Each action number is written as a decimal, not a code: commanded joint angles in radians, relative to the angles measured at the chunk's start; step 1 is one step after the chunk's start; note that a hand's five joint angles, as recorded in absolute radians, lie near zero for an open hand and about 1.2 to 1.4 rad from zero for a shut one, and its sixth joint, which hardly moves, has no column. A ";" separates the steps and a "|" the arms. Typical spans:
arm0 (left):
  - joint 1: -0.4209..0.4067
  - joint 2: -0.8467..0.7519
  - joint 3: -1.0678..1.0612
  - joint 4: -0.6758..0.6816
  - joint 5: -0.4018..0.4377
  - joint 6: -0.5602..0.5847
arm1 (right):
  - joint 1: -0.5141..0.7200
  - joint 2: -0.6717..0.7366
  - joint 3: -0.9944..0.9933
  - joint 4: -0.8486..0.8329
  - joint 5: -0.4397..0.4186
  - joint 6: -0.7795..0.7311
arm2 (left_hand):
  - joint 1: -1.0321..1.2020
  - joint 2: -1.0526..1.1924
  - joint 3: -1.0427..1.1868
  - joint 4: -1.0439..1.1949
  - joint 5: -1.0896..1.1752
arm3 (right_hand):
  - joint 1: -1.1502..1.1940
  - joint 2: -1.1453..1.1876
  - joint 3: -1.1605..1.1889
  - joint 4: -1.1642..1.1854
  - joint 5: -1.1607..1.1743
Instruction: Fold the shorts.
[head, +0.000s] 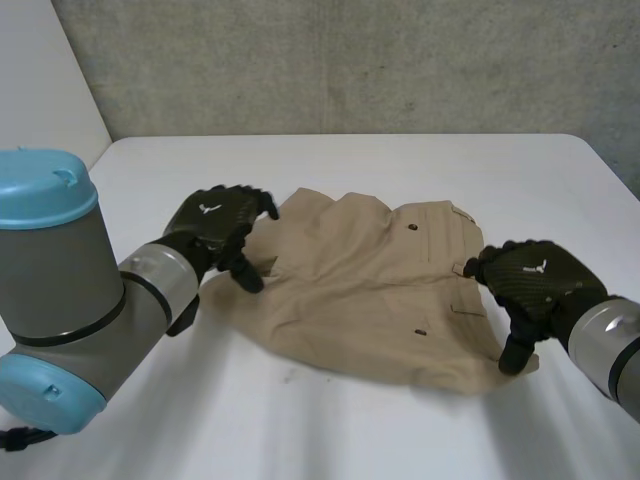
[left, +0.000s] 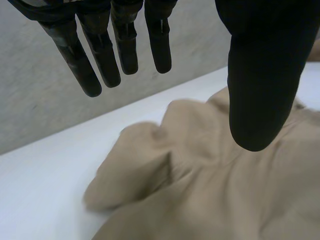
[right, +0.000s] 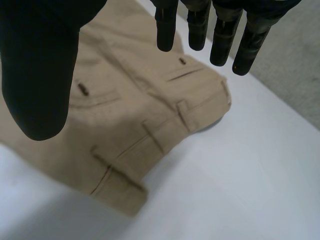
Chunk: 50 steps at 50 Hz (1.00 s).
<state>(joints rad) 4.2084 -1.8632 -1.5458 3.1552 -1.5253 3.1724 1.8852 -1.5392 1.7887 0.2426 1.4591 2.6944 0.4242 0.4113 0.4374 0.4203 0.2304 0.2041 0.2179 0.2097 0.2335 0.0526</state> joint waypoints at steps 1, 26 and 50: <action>0.021 -0.014 -0.079 0.011 -0.047 0.003 | -0.006 0.045 0.055 -0.029 -0.023 -0.007 | 0.030 0.043 0.017 0.034 0.049 | -0.013 -0.027 -0.019 -0.043 -0.036; 0.007 -0.194 0.023 0.017 -0.062 0.073 | -0.001 0.104 0.063 -0.212 -0.042 0.010 | 0.972 0.985 0.959 0.976 0.991 | 1.192 1.178 1.187 1.163 1.169; 0.038 0.467 0.038 -0.176 0.120 0.034 | -0.005 -0.201 -0.410 0.142 -0.060 0.001 | 0.972 0.985 0.959 0.976 0.991 | 1.192 1.178 1.187 1.163 1.169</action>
<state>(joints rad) 4.2265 -1.4223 -1.5542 2.9868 -1.4657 3.2311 1.8766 -1.7684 1.4856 0.3646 1.4031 2.6943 1.1198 1.1957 1.1868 1.1945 0.9769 0.9640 1.1751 1.1750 1.1876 0.9828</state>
